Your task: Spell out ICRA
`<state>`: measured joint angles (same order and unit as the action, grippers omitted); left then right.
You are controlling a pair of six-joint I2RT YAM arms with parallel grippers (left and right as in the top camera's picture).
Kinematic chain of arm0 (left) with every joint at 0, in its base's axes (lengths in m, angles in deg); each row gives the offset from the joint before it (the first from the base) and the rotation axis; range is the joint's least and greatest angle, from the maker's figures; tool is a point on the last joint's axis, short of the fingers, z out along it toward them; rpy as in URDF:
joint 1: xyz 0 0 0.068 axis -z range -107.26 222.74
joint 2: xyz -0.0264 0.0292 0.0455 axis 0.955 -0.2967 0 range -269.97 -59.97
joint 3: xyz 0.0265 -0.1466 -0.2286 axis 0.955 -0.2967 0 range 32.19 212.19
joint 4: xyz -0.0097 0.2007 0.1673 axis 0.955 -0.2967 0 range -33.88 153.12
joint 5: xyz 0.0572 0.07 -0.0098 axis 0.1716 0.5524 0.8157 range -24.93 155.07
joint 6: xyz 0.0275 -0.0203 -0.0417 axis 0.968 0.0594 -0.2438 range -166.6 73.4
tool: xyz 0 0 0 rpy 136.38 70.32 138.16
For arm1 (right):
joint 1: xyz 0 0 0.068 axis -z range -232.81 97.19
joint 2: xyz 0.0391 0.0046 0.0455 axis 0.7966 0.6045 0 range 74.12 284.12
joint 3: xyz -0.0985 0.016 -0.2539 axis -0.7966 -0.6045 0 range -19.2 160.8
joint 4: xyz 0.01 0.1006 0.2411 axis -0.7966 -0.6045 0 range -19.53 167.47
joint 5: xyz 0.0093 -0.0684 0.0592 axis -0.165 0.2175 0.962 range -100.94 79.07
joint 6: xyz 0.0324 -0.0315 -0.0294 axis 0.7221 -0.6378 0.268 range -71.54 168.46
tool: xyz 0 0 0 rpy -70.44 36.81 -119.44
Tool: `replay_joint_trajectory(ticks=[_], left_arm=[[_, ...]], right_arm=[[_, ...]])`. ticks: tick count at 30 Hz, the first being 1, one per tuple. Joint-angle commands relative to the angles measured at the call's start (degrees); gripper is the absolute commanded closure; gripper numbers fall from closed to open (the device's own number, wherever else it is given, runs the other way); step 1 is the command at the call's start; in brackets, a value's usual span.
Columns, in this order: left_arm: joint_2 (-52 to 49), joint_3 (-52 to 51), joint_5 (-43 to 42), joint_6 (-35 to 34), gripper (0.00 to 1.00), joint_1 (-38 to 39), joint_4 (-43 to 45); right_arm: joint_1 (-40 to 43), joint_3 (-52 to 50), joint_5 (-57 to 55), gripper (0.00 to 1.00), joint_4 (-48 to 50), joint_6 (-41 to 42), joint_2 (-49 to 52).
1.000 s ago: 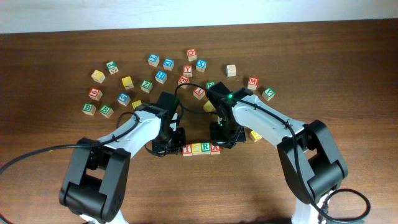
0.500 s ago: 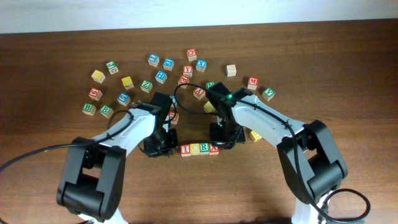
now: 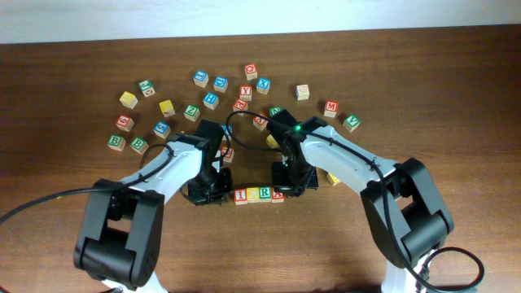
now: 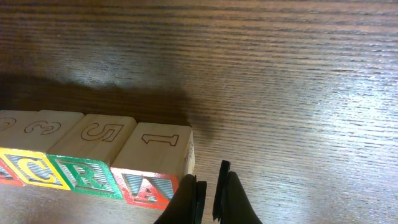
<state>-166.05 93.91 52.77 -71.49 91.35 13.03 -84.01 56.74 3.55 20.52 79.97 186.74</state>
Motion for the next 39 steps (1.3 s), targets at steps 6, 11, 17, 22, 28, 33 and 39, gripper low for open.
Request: replay_joint_trajectory(ticks=[6,11,17,22,28,33,39], left_arm=[[-0.28,0.26,-4.94,0.76,0.94,-0.24,2.25],[-0.28,0.26,-5.57,1.01,0.95,0.59,2.86],[-0.28,0.26,-5.64,0.96,0.95,0.72,3.37],[-0.28,0.26,-6.43,0.98,0.94,0.72,4.02],[-0.28,0.26,-6.32,1.01,0.95,0.72,4.20],[-0.22,0.33,-2.67,1.01,1.00,-0.39,3.02],[6.12,0.35,0.87,2.69,1.00,-7.85,0.04]], right_arm=[[-0.39,-0.42,0.28,0.96,-0.61,0.33,0.26],[-0.39,-0.42,0.28,0.96,-0.44,0.33,0.26],[-0.39,-0.42,0.33,0.96,-0.15,0.35,0.26],[-0.39,-0.42,0.33,0.96,-0.02,0.35,0.26],[-0.39,-0.42,0.28,0.96,0.00,0.33,0.26],[0.72,-0.37,-1.64,0.96,-0.72,0.31,0.26],[5.75,1.73,-1.07,0.96,-8.11,-3.65,-0.20]])
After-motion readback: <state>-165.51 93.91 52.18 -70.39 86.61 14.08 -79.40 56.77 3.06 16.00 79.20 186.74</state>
